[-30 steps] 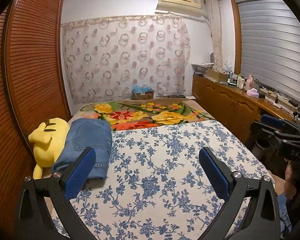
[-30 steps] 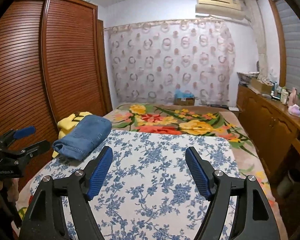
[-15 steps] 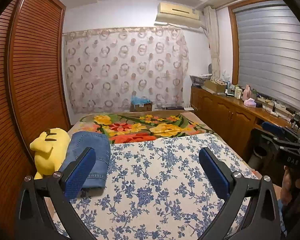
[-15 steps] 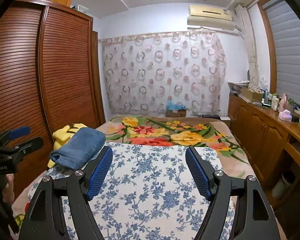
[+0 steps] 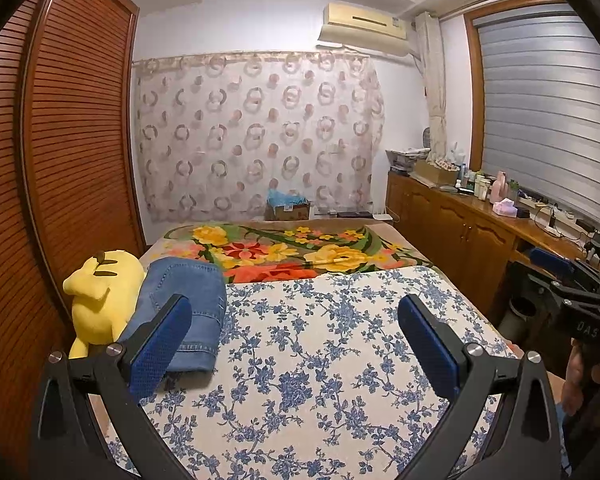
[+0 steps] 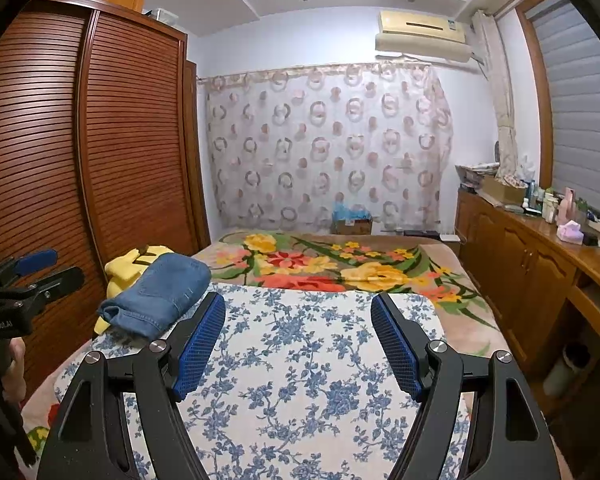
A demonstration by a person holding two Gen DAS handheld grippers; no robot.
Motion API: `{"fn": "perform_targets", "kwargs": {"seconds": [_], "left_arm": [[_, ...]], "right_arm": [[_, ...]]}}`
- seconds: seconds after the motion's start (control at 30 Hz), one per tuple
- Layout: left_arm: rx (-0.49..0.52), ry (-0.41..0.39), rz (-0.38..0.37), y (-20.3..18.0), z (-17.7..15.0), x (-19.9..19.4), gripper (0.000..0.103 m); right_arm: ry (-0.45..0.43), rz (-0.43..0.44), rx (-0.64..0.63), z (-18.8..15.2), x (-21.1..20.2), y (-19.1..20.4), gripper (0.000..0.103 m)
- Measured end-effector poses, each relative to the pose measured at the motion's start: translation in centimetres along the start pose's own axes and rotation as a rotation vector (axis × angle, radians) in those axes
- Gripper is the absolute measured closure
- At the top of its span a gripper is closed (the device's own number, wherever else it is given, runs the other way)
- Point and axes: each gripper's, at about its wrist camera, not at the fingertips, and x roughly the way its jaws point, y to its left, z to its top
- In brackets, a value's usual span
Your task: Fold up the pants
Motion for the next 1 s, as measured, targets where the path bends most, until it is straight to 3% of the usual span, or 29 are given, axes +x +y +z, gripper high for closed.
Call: {"fn": "perform_targets", "kwargs": {"seconds": [1.0], "left_arm": [[-0.002,0.002,0.003,0.11,-0.22,0.01,0.0]], "right_arm": [[0.001,0.004,-0.002,-0.11,0.3,0.07,0.026]]}}
